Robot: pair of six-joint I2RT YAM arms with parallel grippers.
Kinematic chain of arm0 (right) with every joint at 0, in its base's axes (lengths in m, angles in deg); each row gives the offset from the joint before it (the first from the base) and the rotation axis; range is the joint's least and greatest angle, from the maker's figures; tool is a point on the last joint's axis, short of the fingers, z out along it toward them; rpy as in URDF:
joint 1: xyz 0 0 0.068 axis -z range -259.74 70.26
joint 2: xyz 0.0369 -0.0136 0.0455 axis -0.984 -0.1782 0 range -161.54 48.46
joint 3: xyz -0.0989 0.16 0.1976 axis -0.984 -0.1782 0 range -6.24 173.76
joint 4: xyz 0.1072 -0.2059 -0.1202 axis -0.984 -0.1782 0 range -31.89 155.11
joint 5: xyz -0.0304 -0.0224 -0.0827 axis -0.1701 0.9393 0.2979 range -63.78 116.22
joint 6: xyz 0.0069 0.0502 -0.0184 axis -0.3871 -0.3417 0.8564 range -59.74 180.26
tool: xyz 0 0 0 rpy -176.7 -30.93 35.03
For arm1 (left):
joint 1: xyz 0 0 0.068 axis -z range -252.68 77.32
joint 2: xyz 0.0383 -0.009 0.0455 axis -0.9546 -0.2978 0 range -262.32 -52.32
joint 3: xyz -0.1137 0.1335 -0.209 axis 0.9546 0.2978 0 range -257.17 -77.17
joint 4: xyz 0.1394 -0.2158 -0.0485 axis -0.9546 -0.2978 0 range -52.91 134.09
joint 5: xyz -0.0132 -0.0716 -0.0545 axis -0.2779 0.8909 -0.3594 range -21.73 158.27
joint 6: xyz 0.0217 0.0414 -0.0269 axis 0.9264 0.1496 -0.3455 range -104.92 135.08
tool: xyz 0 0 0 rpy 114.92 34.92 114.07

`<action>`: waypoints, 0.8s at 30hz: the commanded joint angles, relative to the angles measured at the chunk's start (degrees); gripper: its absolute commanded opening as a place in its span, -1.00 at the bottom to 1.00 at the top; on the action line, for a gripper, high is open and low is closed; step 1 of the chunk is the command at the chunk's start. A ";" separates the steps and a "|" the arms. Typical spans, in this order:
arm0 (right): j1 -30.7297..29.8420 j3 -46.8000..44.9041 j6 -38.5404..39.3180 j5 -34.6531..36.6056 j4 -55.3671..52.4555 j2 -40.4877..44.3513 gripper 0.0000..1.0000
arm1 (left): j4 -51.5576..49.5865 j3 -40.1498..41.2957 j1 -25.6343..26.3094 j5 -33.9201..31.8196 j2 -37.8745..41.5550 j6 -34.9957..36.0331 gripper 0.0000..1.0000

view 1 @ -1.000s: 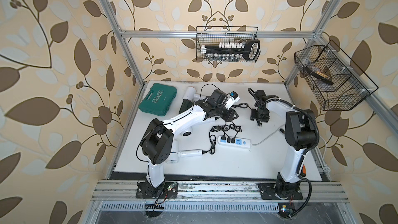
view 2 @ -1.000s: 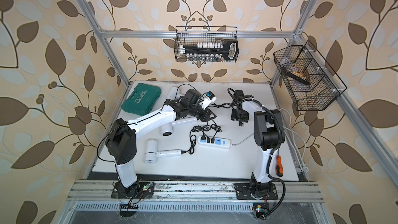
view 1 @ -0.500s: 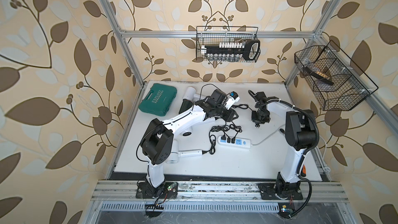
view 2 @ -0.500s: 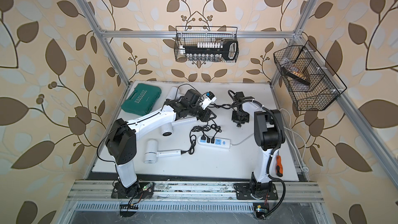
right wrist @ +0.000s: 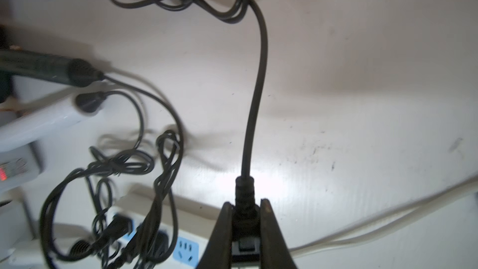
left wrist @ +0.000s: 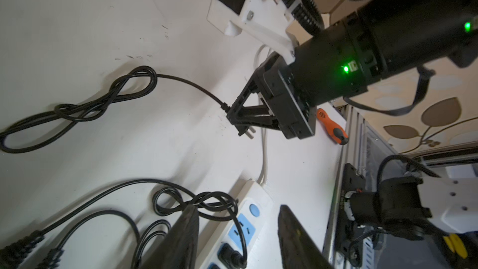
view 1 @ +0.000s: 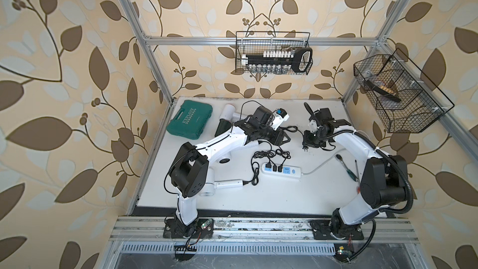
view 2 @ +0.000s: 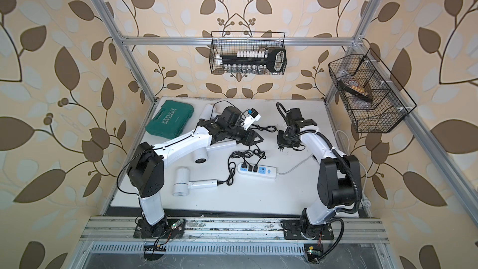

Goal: Charge the blow dryers
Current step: Pick up the plug from the center of the board.

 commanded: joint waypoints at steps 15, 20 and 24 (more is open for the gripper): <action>-0.78 -8.04 1.64 -19.11 6.14 9.61 -1.00 | 25.23 -5.44 -2.07 12.47 -13.93 -50.82 -0.01; -0.73 -7.87 1.71 -20.16 6.31 9.77 -1.00 | 26.35 -6.27 -2.35 13.77 -16.48 -59.69 -0.02; -0.78 -7.64 1.55 -20.28 6.46 10.10 -1.00 | 22.27 -6.94 -2.55 13.65 -16.81 -61.09 -0.01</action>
